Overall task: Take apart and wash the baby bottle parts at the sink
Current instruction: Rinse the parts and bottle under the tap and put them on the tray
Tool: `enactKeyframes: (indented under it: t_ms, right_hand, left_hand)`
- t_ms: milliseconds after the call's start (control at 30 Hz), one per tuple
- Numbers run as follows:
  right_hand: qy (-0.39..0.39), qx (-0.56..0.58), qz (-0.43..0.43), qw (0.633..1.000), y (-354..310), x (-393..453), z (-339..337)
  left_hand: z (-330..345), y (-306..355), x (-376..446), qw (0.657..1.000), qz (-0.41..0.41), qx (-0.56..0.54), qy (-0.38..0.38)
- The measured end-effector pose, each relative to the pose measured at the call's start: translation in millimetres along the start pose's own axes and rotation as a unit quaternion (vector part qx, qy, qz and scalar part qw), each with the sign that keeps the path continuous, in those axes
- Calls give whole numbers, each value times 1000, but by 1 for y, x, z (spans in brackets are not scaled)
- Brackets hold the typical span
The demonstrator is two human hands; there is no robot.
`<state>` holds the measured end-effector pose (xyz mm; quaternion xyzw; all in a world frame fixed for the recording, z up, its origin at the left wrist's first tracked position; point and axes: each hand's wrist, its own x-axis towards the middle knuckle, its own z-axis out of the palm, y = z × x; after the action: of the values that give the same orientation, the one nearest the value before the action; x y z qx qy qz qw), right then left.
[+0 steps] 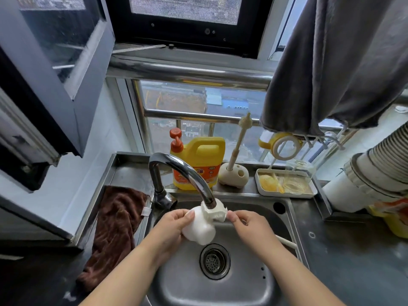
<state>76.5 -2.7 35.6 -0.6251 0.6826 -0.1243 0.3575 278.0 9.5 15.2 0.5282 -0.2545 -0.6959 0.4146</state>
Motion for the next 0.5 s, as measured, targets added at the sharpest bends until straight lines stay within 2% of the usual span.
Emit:
enactKeyframes:
  t_ms: [133, 233, 300, 433, 500]
  right_hand:
    - [-33, 9, -13, 999, 5, -11, 13]
    - [17, 5, -8, 1000, -4, -7, 12]
    - [35, 18, 9, 999, -1, -6, 5]
    - [-20, 29, -27, 999, 11, -18, 7]
    - [-8, 5, -46, 999, 11, -12, 11]
  left_hand:
    - [-7, -1, 3, 1000, -18, 15, -7]
    - [-6, -1, 5, 999, -17, 14, -23]
    - [-4, 1, 5, 999, -10, -24, -27]
    - [-6, -3, 3, 1000, 0, -7, -28]
    - [-4, -8, 5, 999, 3, 24, -38]
